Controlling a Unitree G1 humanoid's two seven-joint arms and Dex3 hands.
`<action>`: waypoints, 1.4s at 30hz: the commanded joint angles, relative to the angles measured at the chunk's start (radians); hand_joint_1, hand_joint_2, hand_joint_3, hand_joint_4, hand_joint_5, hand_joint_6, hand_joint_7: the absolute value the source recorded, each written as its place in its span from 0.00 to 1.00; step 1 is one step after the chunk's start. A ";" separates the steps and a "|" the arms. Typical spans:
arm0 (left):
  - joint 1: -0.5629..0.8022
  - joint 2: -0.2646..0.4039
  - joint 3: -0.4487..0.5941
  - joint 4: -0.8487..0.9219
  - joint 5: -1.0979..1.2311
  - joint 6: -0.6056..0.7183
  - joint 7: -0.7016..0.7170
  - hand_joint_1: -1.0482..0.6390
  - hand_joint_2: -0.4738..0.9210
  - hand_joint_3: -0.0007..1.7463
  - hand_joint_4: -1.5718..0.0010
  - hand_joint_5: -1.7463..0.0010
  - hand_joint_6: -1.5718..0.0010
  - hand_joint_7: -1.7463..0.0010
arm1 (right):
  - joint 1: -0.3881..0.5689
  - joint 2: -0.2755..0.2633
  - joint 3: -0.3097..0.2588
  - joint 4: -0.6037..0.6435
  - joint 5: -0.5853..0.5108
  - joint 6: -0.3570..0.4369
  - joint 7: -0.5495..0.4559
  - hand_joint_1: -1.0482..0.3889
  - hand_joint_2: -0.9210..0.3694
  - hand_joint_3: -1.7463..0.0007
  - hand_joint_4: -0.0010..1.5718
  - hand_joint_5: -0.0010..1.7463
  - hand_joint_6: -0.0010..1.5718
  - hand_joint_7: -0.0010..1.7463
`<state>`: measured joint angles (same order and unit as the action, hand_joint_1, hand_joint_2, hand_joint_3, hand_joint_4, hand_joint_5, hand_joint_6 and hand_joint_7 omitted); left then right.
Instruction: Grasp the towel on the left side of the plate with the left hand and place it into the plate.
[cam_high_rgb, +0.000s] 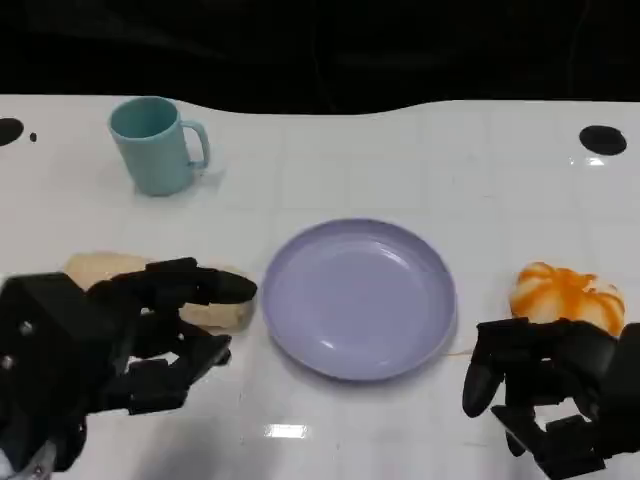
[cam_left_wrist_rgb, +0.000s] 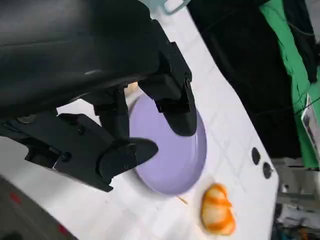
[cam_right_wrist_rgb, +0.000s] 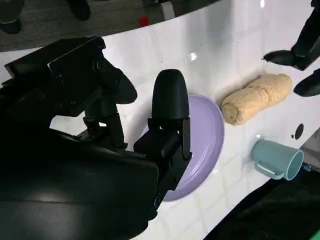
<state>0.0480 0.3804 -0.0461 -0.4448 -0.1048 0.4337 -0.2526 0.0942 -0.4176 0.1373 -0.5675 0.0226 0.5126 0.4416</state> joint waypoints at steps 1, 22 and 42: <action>-0.044 0.116 -0.049 0.032 0.163 -0.103 -0.041 0.41 1.00 0.13 0.78 0.63 0.71 0.96 | -0.010 -0.005 -0.001 -0.007 -0.003 0.009 -0.007 0.76 0.26 0.39 0.45 0.96 0.44 0.82; -0.391 0.207 -0.342 0.438 0.910 -0.258 -0.051 0.27 0.98 0.00 0.85 0.85 0.84 1.00 | -0.004 0.000 0.004 -0.017 0.000 0.018 -0.012 0.76 0.26 0.39 0.45 0.96 0.44 0.82; -0.657 0.045 -0.446 1.144 0.879 -0.454 0.014 0.36 1.00 0.03 0.61 0.92 0.71 0.98 | 0.005 -0.006 -0.002 -0.030 0.005 0.018 -0.007 0.75 0.27 0.38 0.45 0.96 0.44 0.82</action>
<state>-0.5978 0.4385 -0.4839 0.6109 0.8040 0.0275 -0.2548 0.0965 -0.4112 0.1401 -0.5847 0.0254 0.5305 0.4314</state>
